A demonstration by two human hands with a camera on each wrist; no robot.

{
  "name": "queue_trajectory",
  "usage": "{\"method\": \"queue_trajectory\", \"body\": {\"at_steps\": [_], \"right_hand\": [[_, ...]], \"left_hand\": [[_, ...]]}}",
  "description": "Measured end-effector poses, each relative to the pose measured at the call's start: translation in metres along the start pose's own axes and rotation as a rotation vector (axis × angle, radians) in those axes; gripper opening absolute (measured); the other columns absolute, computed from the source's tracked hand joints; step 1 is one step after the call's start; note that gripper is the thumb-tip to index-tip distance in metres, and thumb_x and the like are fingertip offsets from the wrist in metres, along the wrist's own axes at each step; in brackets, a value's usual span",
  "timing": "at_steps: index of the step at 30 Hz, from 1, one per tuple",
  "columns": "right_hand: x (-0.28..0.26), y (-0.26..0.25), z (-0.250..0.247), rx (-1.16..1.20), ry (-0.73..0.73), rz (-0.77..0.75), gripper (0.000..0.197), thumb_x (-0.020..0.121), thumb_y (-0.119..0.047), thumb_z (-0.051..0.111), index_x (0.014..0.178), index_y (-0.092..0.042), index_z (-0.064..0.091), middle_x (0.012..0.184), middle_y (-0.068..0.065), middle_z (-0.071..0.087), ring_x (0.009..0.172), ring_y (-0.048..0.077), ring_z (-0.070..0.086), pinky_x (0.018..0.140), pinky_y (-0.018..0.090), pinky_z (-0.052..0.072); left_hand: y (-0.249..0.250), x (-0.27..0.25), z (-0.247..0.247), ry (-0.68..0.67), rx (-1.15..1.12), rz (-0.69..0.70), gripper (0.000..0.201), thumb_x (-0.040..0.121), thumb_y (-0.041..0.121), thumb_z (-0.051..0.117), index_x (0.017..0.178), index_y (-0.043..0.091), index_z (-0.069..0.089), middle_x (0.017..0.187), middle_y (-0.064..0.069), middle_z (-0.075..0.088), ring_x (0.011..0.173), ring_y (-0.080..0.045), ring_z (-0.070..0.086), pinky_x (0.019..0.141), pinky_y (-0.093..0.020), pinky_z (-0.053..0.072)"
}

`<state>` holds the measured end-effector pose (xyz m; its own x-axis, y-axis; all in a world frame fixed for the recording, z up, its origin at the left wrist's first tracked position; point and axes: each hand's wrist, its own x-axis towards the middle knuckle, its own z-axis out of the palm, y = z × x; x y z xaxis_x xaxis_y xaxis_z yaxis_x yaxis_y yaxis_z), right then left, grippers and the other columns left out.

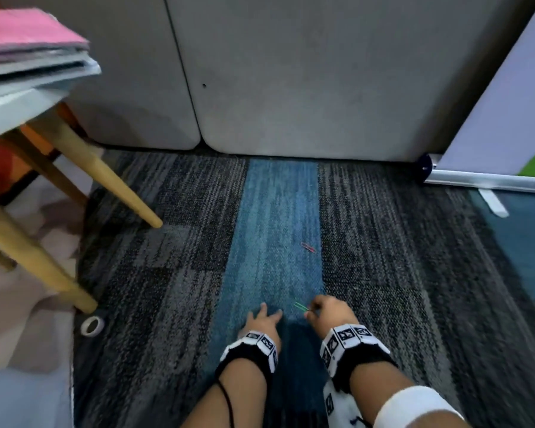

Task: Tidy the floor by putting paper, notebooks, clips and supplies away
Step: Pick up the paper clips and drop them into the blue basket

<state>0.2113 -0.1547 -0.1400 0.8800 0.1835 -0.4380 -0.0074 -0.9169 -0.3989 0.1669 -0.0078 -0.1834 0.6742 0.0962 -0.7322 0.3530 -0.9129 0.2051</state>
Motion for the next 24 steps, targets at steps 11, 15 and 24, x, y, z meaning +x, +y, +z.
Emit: {"method": "queue_trajectory", "body": {"at_steps": [11,15,24], "right_hand": [[0.060,0.006,-0.009,-0.062,0.093,-0.101,0.023,0.089,-0.023,0.058,0.104,-0.007,0.066,0.115,0.018,0.059,0.103,0.035,0.059,0.085,0.035,0.046],[0.094,0.006,-0.007,-0.012,0.125,-0.116,0.022,0.088,-0.018,0.061,0.104,-0.004,0.067,0.121,0.017,0.055,0.106,0.035,0.058,0.091,0.032,0.042],[0.161,0.009,0.010,-0.077,0.055,-0.150,0.020,0.091,-0.013,0.053,0.106,-0.002,0.061,0.152,0.015,0.029,0.133,0.034,0.034,0.110,0.027,0.025]], "left_hand": [[0.030,0.029,-0.003,-0.089,0.054,-0.089,0.074,0.098,0.018,0.046,0.150,0.035,-0.003,0.159,0.005,-0.013,0.145,-0.037,0.009,0.109,-0.050,0.031],[0.029,0.034,-0.001,-0.133,0.049,-0.097,0.079,0.098,0.016,0.048,0.150,0.035,-0.007,0.159,0.006,-0.016,0.145,-0.038,0.007,0.110,-0.048,0.033],[0.027,0.042,0.008,-0.119,0.037,-0.093,0.080,0.099,0.009,0.043,0.149,0.036,-0.013,0.158,0.007,-0.021,0.145,-0.040,0.003,0.102,-0.047,0.040]]}}
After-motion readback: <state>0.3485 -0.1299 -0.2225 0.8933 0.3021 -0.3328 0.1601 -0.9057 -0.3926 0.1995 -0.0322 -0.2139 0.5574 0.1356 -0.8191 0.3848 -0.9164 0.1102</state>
